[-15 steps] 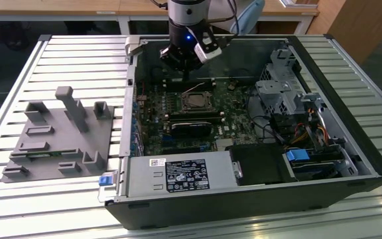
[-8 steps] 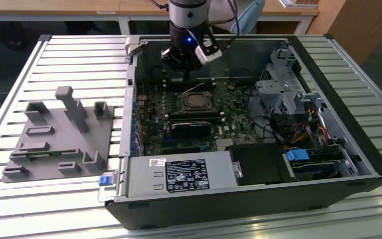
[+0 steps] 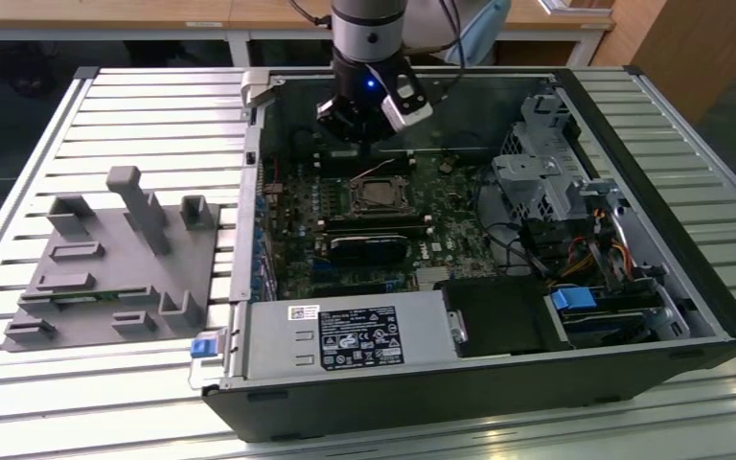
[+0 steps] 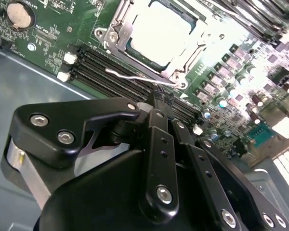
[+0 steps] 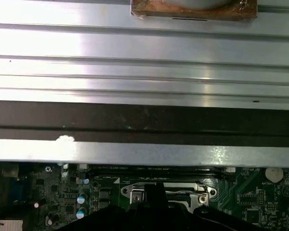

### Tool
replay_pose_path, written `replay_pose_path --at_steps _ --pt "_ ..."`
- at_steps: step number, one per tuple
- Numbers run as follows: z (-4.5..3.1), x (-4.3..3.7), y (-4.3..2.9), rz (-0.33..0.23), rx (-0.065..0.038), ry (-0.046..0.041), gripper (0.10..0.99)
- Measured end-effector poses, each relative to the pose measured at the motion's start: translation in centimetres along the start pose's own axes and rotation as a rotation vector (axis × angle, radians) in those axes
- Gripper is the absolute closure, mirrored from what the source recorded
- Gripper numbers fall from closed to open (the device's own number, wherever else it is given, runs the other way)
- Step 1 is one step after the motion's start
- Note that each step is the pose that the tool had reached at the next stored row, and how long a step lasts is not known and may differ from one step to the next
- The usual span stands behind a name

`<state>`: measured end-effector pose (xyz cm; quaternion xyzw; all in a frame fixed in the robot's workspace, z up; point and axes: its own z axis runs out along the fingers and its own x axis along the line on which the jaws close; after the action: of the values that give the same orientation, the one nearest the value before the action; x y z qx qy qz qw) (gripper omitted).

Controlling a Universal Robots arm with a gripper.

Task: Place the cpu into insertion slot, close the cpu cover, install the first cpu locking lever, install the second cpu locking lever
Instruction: 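Install the first cpu locking lever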

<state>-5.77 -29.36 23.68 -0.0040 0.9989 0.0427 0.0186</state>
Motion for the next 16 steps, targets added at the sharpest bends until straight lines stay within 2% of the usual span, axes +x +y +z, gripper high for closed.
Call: replay_pose_path --at_steps 16 --pt "1.25 -1.65 0.02 0.001 0.0 0.0004 0.976"
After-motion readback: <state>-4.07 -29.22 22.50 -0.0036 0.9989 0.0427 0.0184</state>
